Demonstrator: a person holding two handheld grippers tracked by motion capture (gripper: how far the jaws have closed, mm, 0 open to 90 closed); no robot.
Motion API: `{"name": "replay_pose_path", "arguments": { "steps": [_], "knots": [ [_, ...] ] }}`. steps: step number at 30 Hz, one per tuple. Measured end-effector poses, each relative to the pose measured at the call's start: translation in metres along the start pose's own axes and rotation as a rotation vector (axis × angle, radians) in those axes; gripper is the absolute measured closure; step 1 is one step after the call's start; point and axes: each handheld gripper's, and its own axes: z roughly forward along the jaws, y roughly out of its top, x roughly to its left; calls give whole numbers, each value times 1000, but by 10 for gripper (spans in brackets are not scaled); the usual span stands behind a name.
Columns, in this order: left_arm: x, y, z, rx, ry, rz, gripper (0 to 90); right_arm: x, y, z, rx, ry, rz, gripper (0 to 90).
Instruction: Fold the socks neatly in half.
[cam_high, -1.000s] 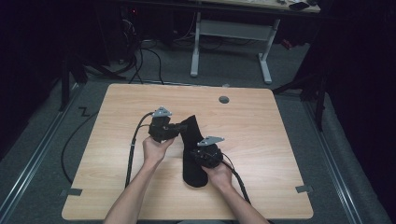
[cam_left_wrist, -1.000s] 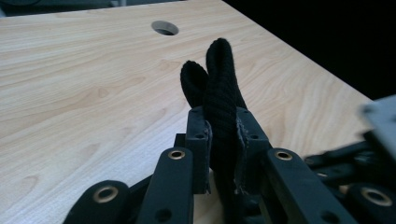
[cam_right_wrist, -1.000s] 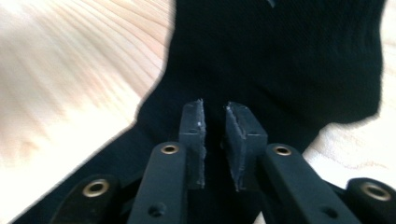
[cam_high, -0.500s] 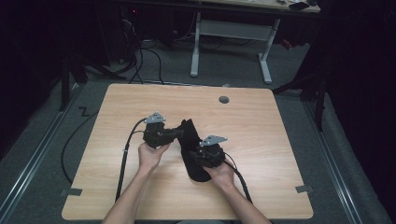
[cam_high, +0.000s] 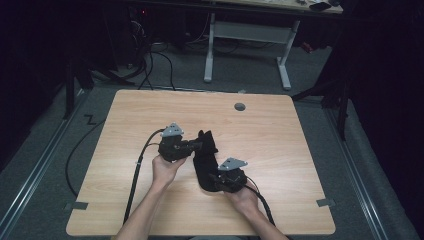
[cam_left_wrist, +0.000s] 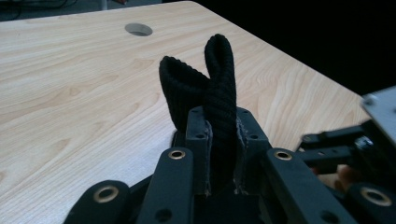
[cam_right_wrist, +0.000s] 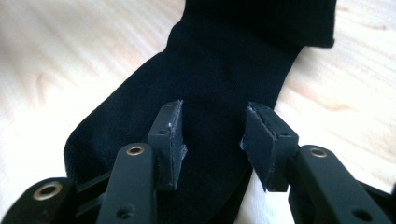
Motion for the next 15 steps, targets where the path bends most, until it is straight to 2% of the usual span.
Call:
{"name": "replay_pose_path", "arguments": {
  "steps": [2, 5, 9, 11, 13, 15],
  "knots": [
    [-4, -3, 2, 15, 5, 23, 788, 0, 4, 5, -2, -14, 11, 574],
    [-1, -13, 4, 21, 7, -4, 787, 0, 8, 10, -4, -27, 25, 573],
    [-2, -23, 8, 44, 21, 11, 787, -1, 12, 12, 1, -21, 33, 555],
    [-1, -25, 9, 44, 23, 11, 788, -2, 13, 7, -3, -13, 37, 545],
    [0, -26, 9, 51, 25, 11, 787, -2, 14, -6, -46, 18, 53, 540],
    [1, -28, 10, 57, 26, 12, 787, 0, 12, -19, -64, 51, 44, 541]
  ]
}}
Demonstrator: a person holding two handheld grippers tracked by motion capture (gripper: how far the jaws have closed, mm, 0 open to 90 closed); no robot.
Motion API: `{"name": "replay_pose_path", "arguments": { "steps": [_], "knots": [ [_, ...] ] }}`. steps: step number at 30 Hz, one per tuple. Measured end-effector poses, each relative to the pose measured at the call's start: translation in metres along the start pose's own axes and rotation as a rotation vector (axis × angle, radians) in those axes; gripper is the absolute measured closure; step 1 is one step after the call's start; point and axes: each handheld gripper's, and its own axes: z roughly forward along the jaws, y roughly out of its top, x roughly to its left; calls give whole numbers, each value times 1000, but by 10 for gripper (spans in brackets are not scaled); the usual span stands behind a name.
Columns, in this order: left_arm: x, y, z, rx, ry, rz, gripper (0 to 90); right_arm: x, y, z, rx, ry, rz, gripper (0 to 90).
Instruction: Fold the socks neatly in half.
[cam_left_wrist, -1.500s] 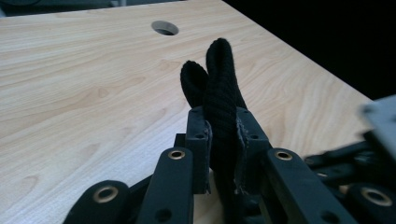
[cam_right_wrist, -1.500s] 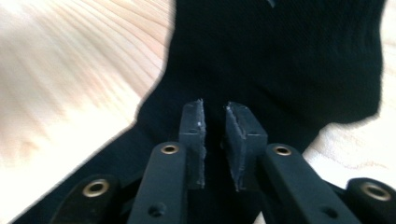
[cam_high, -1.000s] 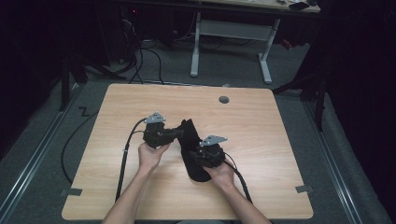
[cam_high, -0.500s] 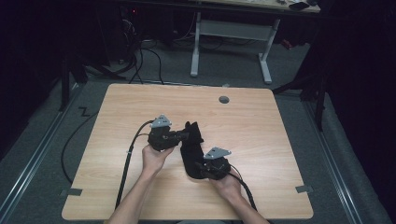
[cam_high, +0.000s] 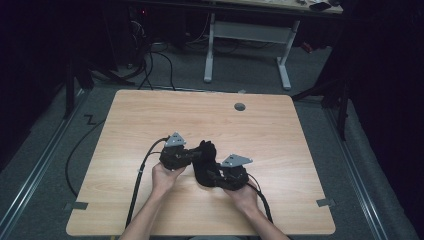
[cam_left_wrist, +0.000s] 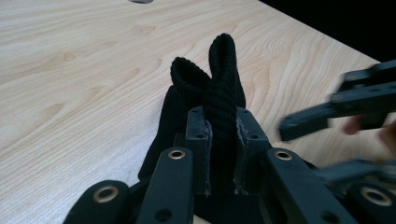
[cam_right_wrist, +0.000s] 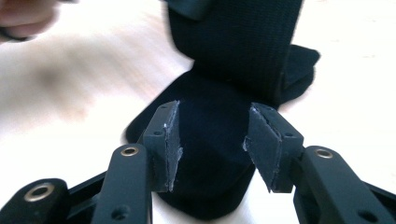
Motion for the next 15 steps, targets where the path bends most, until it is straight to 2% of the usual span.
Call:
{"name": "replay_pose_path", "arguments": {
  "steps": [2, 5, 7, 9, 11, 15],
  "knots": [
    [0, -1, 0, -1, 0, 3, 787, 3, -4, -7, 12, 19, -31, 543],
    [0, -1, 1, 3, 14, -2, 787, 8, -14, -3, 70, 20, -85, 550],
    [1, 0, 0, -2, 19, -6, 787, 9, -19, 5, 83, 27, -75, 553],
    [-1, 2, -1, -6, 25, 2, 787, 6, -19, 11, 65, 34, -42, 560],
    [-5, 4, -1, -6, 32, 24, 787, 7, -17, 15, 57, 4, -53, 567],
    [-14, 6, -4, 7, 51, 80, 785, 9, -14, 19, 62, -15, -53, 569]
  ]
}}
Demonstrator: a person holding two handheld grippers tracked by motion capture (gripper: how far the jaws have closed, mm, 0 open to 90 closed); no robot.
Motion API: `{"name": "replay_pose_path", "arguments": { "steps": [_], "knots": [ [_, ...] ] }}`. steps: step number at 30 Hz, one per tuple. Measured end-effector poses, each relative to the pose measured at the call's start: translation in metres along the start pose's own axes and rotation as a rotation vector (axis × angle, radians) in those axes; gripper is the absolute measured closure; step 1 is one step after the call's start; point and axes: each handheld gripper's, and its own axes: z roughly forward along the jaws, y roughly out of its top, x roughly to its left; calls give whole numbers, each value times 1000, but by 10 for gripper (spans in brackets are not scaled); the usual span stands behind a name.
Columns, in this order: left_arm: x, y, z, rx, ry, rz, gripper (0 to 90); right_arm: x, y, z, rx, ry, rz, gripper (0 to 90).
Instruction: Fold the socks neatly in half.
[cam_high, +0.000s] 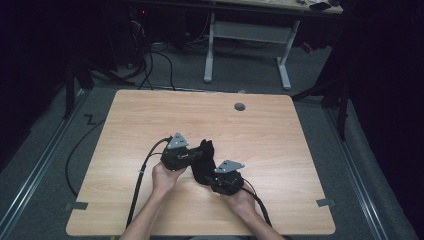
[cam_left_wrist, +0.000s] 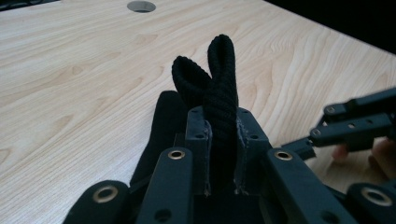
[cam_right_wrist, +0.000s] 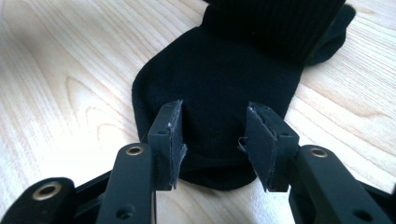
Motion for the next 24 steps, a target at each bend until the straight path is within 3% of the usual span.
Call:
{"name": "replay_pose_path", "arguments": {
  "steps": [4, 5, 11, 14, 18, 22, 24],
  "knots": [
    [-18, -8, 2, 62, 21, 75, 779, 0, 3, 3, 3, -7, 10, 569],
    [-22, -11, 2, 64, 19, 77, 776, 0, 3, 3, -2, -9, 14, 569],
    [-23, -26, 12, 113, 8, 33, 765, -2, 2, 1, -6, 0, 17, 560],
    [-19, -33, 16, 123, 1, 12, 765, -2, 1, -9, -47, -2, 31, 567],
    [-15, -33, 19, 124, 9, 10, 766, -4, 0, -8, 4, 35, 42, 580],
    [-5, -29, 28, 125, 17, -5, 770, -3, 6, 1, 28, 3, 26, 588],
    [1, -25, 34, 120, 21, -11, 770, -3, 11, 6, 37, -2, 49, 589]
  ]
}}
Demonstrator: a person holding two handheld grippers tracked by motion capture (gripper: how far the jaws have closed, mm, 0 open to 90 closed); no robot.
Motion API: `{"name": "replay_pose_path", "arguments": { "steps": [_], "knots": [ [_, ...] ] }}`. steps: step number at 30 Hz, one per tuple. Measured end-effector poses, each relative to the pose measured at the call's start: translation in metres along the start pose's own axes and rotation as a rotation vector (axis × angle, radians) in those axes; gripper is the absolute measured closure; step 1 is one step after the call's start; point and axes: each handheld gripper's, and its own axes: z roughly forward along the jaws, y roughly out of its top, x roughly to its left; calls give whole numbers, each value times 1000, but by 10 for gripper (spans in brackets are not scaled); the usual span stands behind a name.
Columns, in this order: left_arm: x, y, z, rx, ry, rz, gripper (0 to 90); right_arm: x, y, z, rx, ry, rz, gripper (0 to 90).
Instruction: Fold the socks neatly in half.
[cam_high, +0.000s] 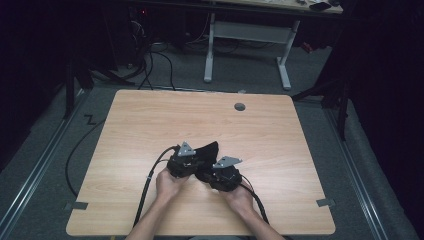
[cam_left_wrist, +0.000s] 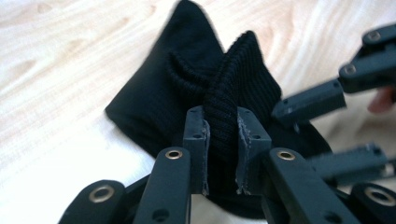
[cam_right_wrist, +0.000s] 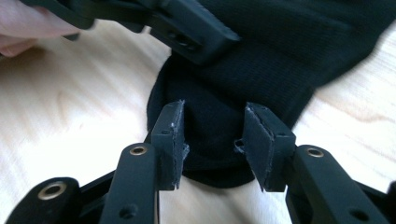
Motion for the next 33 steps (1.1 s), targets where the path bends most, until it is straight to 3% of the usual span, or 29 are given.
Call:
{"name": "replay_pose_path", "arguments": {
  "steps": [6, 14, 18, 22, 28, 33],
  "knots": [
    [5, 0, -5, -6, -8, -33, 735, 0, 5, 10, -24, -43, 2, 596],
    [-9, -6, -14, -15, -21, -54, 532, -1, 5, 8, -30, -34, 11, 570],
    [-10, -11, -22, -30, -15, -77, 480, 2, 2, -3, -57, -21, 0, 552],
    [-13, -15, -28, -16, -13, -78, 446, 2, -2, -21, -78, -8, -15, 552],
    [-27, -19, -34, -18, 1, -64, 419, -8, -2, -46, -151, 11, 27, 579],
    [-35, -24, -41, -28, 31, -70, 409, -11, 6, -45, -154, 27, 31, 610]
  ]
}}
